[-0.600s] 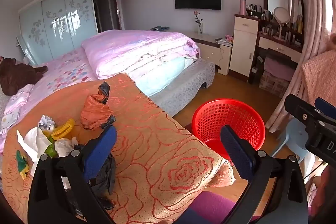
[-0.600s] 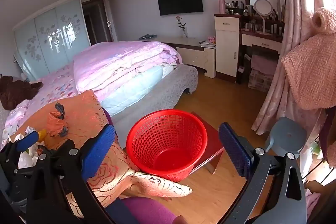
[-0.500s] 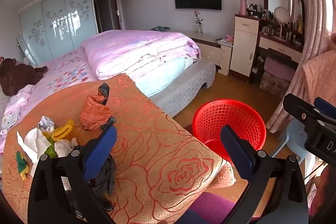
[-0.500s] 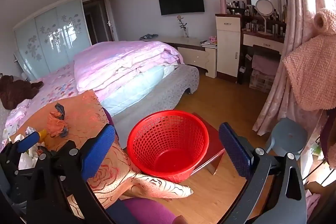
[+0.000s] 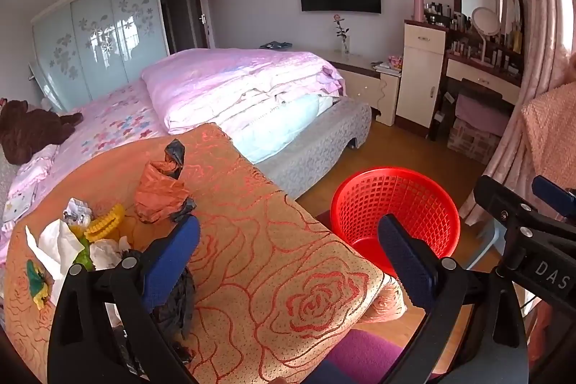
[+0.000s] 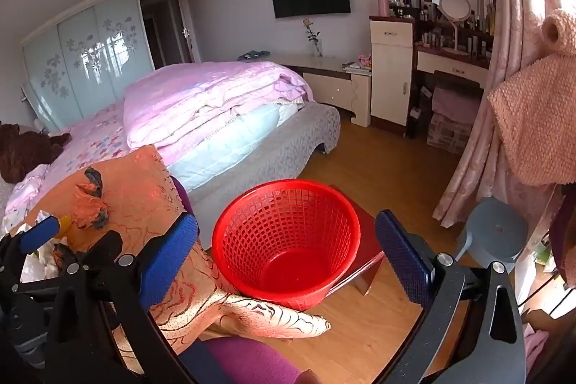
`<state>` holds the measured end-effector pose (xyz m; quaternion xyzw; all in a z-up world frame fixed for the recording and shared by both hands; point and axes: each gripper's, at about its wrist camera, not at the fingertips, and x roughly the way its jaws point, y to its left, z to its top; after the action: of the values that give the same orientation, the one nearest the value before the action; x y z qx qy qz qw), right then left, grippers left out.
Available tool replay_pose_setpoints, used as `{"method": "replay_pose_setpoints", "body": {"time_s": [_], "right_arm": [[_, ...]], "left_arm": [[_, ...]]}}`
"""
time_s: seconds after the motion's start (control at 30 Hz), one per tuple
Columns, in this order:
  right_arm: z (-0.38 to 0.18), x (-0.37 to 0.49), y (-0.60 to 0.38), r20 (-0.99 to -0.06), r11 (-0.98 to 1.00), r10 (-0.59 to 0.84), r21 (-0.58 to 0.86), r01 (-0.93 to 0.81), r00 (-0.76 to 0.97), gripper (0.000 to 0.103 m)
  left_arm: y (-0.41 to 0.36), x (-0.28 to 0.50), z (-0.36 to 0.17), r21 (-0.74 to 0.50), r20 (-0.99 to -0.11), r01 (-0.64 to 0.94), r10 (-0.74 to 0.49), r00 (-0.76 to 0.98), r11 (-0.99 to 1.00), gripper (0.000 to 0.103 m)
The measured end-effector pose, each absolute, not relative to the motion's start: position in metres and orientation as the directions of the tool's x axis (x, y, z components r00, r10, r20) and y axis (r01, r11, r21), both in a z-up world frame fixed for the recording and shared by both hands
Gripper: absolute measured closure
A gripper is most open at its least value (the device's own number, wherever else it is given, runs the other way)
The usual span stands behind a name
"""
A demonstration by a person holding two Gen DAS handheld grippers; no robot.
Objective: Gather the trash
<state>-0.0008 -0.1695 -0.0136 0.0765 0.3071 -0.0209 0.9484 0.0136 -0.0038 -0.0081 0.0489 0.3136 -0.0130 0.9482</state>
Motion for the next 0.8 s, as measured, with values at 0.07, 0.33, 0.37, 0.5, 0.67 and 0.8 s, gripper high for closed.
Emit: {"method": "replay_pose_setpoints", "body": {"time_s": [0.07,0.33,0.37,0.5,0.67,0.8], "right_arm": [[-0.0135,-0.0006,-0.1696,-0.586,0.987,0.008,0.133,0.087,0.81,0.007],[-0.0142,0.0002,-0.1703,-0.586,0.987,0.009,0.134,0.086,0.81,0.007],[-0.014,0.0002,-0.1703,-0.587,0.987,0.011,0.135,0.085,0.809,0.007],[-0.0142,-0.0005,-0.1681,-0.588,0.987,0.014,0.136,0.081,0.809,0.007],[-0.0138,-0.0008,-0.1648,-0.587,0.987,0.015,0.137,0.08,0.81,0.007],[-0.0136,-0.0008,-0.1637,-0.586,0.987,0.014,0.136,0.081,0.81,0.007]], "left_arm": [[-0.0036,0.0134,-0.0083,0.086,-0.595,0.055,0.007,0.804,0.995,0.008],[-0.0004,0.0129,-0.0105,0.085,-0.597,0.055,0.007,0.802,0.995,0.008],[-0.0004,0.013,-0.0106,0.085,-0.597,0.055,0.006,0.802,0.995,0.008],[-0.0001,0.0131,-0.0114,0.086,-0.597,0.055,0.007,0.802,0.995,0.008],[-0.0009,0.0134,-0.0109,0.086,-0.597,0.056,0.007,0.802,0.995,0.008],[-0.0012,0.0138,-0.0107,0.087,-0.597,0.056,0.007,0.802,0.995,0.008]]}}
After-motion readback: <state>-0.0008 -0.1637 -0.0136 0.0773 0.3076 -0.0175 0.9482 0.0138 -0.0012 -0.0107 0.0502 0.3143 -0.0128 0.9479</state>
